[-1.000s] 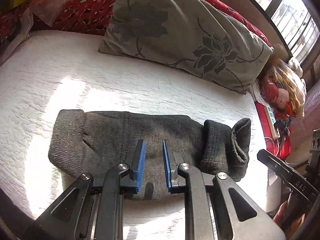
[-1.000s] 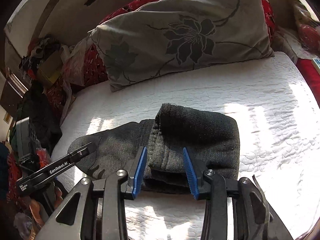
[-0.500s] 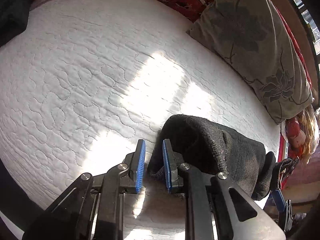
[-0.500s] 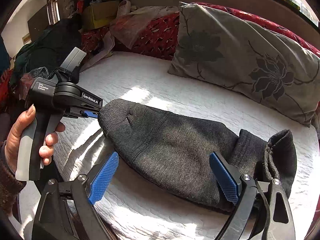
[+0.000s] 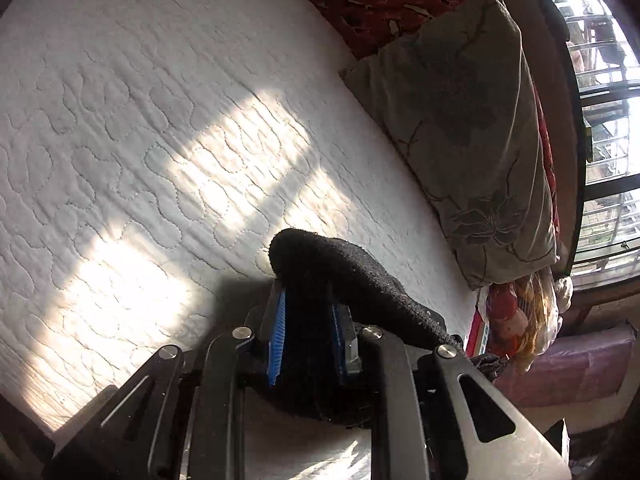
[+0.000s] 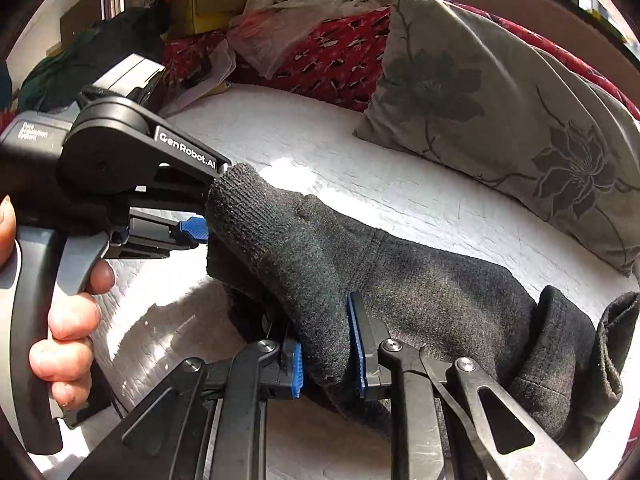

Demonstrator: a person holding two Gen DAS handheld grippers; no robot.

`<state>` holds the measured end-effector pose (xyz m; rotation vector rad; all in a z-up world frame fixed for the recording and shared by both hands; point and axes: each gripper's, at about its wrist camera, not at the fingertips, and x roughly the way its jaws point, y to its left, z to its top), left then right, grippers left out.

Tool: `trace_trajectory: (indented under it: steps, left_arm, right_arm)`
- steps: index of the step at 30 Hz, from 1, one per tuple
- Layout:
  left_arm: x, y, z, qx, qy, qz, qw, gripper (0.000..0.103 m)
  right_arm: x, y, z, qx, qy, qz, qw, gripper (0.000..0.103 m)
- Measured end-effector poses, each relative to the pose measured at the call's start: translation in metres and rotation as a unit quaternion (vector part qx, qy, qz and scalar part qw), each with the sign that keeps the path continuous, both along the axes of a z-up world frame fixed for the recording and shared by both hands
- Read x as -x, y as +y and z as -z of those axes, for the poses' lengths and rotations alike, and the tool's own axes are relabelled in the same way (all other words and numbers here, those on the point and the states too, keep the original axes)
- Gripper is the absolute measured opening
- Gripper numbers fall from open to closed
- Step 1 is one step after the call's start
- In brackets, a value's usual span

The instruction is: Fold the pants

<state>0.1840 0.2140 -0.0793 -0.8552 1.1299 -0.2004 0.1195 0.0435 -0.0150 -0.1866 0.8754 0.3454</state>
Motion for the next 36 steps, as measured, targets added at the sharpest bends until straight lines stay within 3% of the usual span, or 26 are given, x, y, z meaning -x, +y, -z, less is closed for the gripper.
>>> trace_trajectory:
  steps: [3,6,7,9,12,14,16,17,18,19,20,22,24,26,28,31,34,36]
  left_arm:
    - [0.009,-0.042,-0.036,0.022,-0.053,0.028,0.9979,0.016]
    - [0.011,-0.095,-0.077,0.054,-0.112,0.079,0.9891,0.016]
    - [0.01,-0.119,-0.09,0.061,-0.126,0.106,0.9844,0.016]
    - [0.009,-0.175,-0.106,0.036,-0.147,0.153,0.9765,0.016]
    - [0.003,-0.252,-0.112,0.009,-0.158,0.221,0.9622,0.016]
    - [-0.002,-0.297,-0.1,0.005,-0.129,0.257,0.9579,0.016]
    - [0.0,-0.33,-0.08,-0.002,-0.089,0.287,0.9537,0.016]
    - [0.001,-0.345,-0.07,-0.025,-0.077,0.298,0.9513,0.016]
    - [0.005,-0.357,-0.061,-0.047,-0.063,0.309,0.9479,0.016]
    - [0.011,-0.363,-0.054,-0.049,-0.049,0.321,0.9444,0.016]
    - [0.015,-0.365,-0.051,-0.038,-0.038,0.327,0.9433,0.016]
    - [0.029,-0.354,-0.056,-0.037,-0.044,0.329,0.9426,0.016]
    - [0.048,-0.332,-0.075,-0.067,-0.079,0.324,0.9404,0.016]
    - [0.064,-0.305,-0.094,-0.09,-0.112,0.308,0.9403,0.016]
    - [0.083,-0.277,-0.105,-0.123,-0.136,0.298,0.9369,0.021]
    - [0.111,-0.228,-0.098,-0.195,-0.144,0.239,0.9401,0.044]
    - [0.121,-0.189,-0.078,-0.21,-0.105,0.204,0.9503,0.045]
    - [0.133,-0.167,-0.065,-0.233,-0.088,0.176,0.9524,0.045]
  right_arm:
    - [0.01,-0.053,-0.029,-0.099,0.005,0.052,0.994,0.016]
    - [0.022,-0.126,-0.042,-0.226,0.028,0.125,0.966,0.016]
    - [0.028,-0.153,-0.043,-0.27,0.031,0.148,0.951,0.016]
    - [0.039,-0.203,-0.04,-0.339,0.033,0.192,0.921,0.016]
    - [0.05,-0.271,-0.022,-0.409,0.033,0.257,0.875,0.012]
    - [0.053,-0.318,0.005,-0.445,0.054,0.314,0.837,0.0]
    - [0.058,-0.369,0.038,-0.479,0.077,0.386,0.785,0.0]
    - [0.06,-0.386,0.053,-0.494,0.095,0.407,0.762,0.0]
    - [0.065,-0.4,0.06,-0.503,0.102,0.42,0.748,0.001]
    - [0.069,-0.409,0.058,-0.5,0.098,0.425,0.749,0.006]
    - [0.071,-0.414,0.051,-0.487,0.088,0.421,0.76,0.006]
    - [0.072,-0.419,0.032,-0.467,0.073,0.394,0.788,0.006]
    - [0.074,-0.418,0.016,-0.435,0.067,0.37,0.819,0.009]
    - [0.079,-0.412,0.008,-0.393,0.079,0.355,0.844,0.038]
    - [0.082,-0.398,0.008,-0.351,0.096,0.36,0.859,0.06]
    - [0.087,-0.359,0.015,-0.286,0.136,0.35,0.882,0.074]
    - [0.09,-0.321,0.025,-0.237,0.164,0.34,0.895,0.087]
    - [0.09,-0.298,0.03,-0.203,0.188,0.33,0.902,0.089]
